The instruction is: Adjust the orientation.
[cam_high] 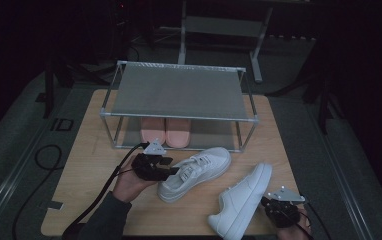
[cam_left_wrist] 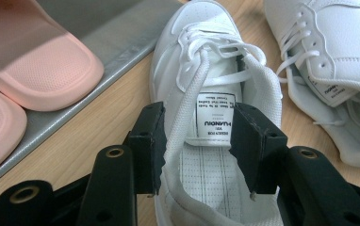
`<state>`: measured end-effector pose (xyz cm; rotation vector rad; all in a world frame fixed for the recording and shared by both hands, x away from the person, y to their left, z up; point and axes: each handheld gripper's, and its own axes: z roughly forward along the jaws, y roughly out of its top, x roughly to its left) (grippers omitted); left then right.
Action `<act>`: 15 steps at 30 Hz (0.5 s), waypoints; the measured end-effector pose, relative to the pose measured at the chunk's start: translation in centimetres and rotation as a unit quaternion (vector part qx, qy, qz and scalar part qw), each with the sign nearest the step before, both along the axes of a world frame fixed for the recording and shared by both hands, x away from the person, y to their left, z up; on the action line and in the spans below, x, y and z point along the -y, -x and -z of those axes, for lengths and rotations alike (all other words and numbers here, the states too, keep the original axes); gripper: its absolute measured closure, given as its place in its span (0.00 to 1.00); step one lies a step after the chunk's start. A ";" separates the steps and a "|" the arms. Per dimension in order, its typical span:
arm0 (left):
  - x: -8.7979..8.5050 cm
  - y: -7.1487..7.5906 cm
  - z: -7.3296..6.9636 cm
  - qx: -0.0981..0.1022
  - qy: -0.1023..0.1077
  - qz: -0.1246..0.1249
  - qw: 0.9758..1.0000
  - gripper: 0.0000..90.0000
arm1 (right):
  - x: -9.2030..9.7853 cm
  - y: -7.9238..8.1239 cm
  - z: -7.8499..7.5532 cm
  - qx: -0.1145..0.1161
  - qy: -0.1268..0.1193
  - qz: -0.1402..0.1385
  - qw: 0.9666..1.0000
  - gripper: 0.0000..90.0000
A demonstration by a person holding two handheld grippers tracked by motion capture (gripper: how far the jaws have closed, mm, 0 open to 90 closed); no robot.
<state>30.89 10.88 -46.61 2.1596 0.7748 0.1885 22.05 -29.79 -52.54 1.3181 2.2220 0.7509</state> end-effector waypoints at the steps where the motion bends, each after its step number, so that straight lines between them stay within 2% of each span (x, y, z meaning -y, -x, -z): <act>1: 0.0 0.0 0.0 0.000 0.000 0.000 1.000 0.61 | -0.2 -0.2 0.0 0.000 0.000 -0.003 1.000 1.00; 5: 0.0 0.0 0.0 0.001 -0.002 0.001 1.000 0.61 | -0.8 -0.3 -0.1 0.003 0.003 -0.010 1.000 1.00; 8: -0.1 0.0 -0.1 0.000 -0.001 -0.001 1.000 0.61 | -0.7 0.2 -0.2 0.003 -0.005 -0.013 1.000 1.00; 15: -0.1 0.0 -0.1 -0.001 0.000 -0.001 1.000 0.61 | -1.5 1.8 -0.3 -0.003 0.010 -0.052 0.999 1.00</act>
